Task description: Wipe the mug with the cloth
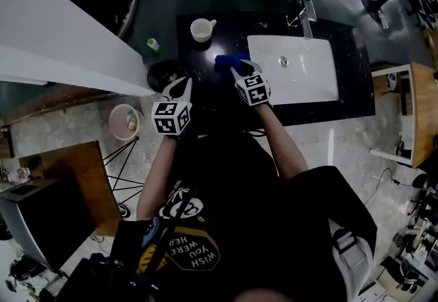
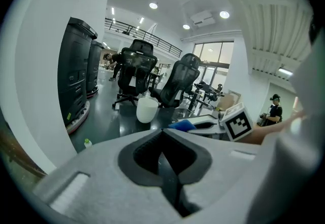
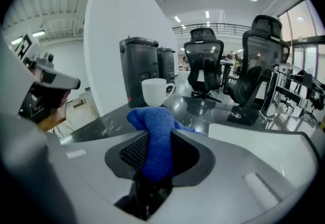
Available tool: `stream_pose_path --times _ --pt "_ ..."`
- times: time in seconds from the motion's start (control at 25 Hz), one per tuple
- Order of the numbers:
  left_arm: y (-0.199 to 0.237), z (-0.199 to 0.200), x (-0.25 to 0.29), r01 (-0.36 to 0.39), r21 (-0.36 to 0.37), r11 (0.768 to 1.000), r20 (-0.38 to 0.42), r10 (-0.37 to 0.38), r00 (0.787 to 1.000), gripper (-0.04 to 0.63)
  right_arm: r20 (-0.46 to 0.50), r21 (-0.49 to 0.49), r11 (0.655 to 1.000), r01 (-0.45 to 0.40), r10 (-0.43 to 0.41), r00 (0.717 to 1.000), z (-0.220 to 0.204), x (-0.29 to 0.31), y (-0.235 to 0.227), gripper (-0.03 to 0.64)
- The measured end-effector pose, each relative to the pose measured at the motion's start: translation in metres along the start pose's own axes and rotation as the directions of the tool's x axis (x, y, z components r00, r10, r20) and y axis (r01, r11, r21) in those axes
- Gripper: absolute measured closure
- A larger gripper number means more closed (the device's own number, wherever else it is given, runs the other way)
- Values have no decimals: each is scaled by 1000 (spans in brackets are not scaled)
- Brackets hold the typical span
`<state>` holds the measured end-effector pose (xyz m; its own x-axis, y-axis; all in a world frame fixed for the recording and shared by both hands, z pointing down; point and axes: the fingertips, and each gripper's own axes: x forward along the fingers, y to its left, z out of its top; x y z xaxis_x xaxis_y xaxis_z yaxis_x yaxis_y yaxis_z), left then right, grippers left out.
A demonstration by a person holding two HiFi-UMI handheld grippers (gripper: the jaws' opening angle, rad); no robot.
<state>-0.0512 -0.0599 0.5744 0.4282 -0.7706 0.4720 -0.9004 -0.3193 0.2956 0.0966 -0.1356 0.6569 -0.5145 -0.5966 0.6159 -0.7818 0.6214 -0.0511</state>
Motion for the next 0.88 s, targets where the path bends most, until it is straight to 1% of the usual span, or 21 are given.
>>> stream_pose_path --times 0.08,0.12,0.24,0.28,0.32,0.4,0.48,0.6,0.72,0.8,0.88 --pt "15 13 12 5 17 1000 9 -5 1000 594 60 57 998 19 -22 998 31 10 -13 500" --pt "25 20 22 8 9 1000 16 -8 1000 594 87 82 996 28 -35 996 48 17 -20 500" --pt "60 36 63 19 -82 996 47 -15 999 594 145 161 986 45 -68 987 93 40 -39 499" --pt "70 41 76 21 -101 995 54 -16 998 594 150 189 981 47 -76 986 102 47 -44 499" --pt "78 45 88 18 -106 994 55 -12 998 594 141 210 977 47 -78 987 107 55 -46 499" --pt "89 49 109 2 -93 996 46 2 999 594 88 218 975 39 -59 994 102 67 -44 497" --pt "92 48 125 3 -78 997 32 0 999 594 44 191 982 11 -20 999 90 71 -31 495" --pt "84 43 139 46 -61 997 11 -45 999 594 26 143 988 -53 50 998 73 62 -3 497" --pt "76 37 146 84 -69 994 -5 -85 996 594 -16 78 990 -115 117 993 55 53 20 497" --pt "76 35 147 93 -69 993 -15 -94 995 594 -18 46 992 -116 117 993 54 50 22 497" --pt "76 36 145 93 -33 995 -22 -94 995 594 27 83 994 -73 71 997 64 47 5 497"
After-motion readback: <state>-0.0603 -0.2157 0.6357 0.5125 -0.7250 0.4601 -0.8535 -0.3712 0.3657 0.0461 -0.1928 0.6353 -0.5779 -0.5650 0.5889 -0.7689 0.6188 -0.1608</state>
